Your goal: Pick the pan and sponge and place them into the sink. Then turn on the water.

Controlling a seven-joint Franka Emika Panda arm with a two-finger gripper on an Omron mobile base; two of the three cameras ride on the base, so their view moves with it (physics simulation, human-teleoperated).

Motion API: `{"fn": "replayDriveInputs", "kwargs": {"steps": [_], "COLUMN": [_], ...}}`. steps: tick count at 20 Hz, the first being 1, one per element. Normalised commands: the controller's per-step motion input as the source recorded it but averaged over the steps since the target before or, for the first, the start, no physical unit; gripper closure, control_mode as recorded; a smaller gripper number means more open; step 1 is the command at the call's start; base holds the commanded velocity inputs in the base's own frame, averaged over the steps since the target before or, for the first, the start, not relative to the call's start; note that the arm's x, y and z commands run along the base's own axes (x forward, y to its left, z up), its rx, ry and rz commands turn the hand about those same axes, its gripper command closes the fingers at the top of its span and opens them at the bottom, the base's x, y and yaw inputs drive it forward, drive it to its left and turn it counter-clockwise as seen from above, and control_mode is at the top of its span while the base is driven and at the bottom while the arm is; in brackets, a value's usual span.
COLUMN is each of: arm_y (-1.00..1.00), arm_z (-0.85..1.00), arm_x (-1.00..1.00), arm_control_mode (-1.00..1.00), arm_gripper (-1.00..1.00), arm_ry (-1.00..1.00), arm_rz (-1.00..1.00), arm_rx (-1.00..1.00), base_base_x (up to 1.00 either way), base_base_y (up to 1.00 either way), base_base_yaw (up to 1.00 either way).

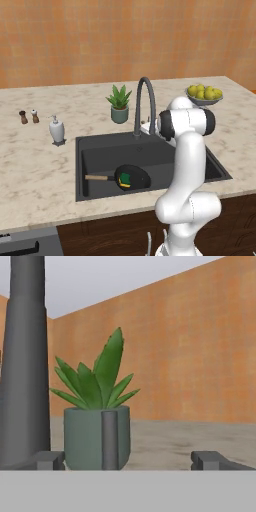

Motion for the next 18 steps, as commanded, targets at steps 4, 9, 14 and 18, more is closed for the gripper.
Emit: {"fn": "replayDriveInputs", "kwargs": {"steps": [4,9,14,18], "arm_y": [0.0,-0.04,-0.3,-0.18], "arm_z": [0.0,0.0,0.0,0.0], "arm_x": [0.06,0.05,0.0,0.0], "arm_control_mode": [-1.0,-1.0,-1.0,-1.0], "arm_gripper": [-1.0,-1.0,-1.0,-1.0], "arm_ry": [0.0,0.0,0.0,0.0], "arm_rz": [0.0,0.0,0.0,0.0], "arm_rx": [0.0,0.0,0.0,0.0], "base_base_x": [0.0,0.0,0.0,0.0], "base_base_y": [0.0,0.0,0.0,0.0], "base_base_yaw": [0.0,0.0,0.0,0.0]}}
